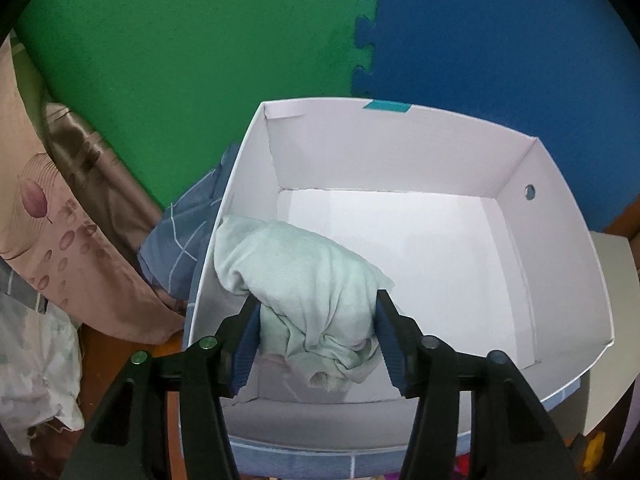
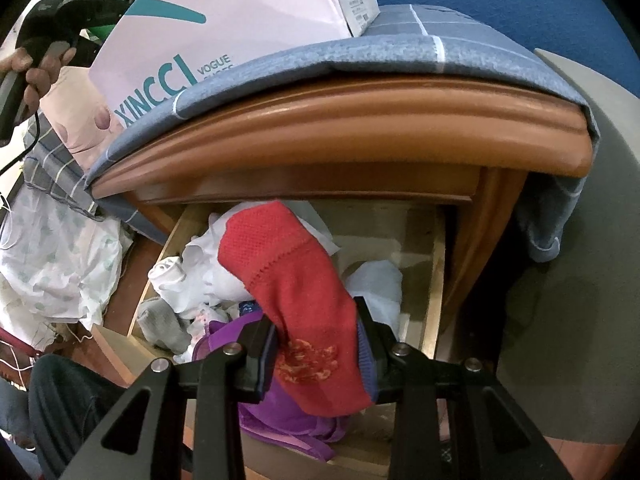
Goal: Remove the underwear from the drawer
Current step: 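Lift the pale grey garment with the left gripper and drop it into the white box, then carry the red garment with the right gripper and release it into the white box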
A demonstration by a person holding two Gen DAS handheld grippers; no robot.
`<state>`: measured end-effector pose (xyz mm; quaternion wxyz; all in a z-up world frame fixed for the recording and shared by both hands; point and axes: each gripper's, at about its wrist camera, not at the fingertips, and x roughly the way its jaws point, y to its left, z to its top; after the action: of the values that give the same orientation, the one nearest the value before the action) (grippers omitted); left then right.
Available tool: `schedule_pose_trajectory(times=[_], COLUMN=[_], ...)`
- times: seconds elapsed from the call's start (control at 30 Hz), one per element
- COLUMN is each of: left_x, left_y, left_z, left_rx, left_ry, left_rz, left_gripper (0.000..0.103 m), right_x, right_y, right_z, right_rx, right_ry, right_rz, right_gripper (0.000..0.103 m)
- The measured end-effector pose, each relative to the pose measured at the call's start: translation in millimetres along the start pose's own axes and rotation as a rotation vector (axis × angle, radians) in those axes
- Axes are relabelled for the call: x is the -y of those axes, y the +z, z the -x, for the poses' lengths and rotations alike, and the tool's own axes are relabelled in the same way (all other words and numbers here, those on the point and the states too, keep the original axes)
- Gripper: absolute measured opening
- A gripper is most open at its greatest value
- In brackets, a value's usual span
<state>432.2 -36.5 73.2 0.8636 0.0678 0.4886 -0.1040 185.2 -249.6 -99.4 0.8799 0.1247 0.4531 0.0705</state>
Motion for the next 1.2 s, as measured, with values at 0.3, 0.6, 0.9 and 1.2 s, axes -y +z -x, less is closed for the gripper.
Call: schedule_pose_trajectory(times=[0.3,0.6,0.9,1.2], left_x=[-1,3,-14,-33], left_y=[-4,-34,-110,-201], left_z=[13,61,118,117], left_rx=[0.047,0.146,0.239,0.24], left_ry=[-0.01,-0.042,0.002,0.118], left_rz=[0.001,-0.028,-0.017,0.036], left_gripper=[0.074,0.077,0.086,0.091], right_x=[-2,-9,-20,-44], right_y=[1,1,2,10], right_z=[-2,-1,6,44], right_rx=[0.006,0.016,0.023,0.03], right_ry=[-0.018,-0.029,-0.053,-0.116], right_rz=[-0.001,0.03,0.074,0.124], right_gripper=[0.034,0.034,0.034,0.034])
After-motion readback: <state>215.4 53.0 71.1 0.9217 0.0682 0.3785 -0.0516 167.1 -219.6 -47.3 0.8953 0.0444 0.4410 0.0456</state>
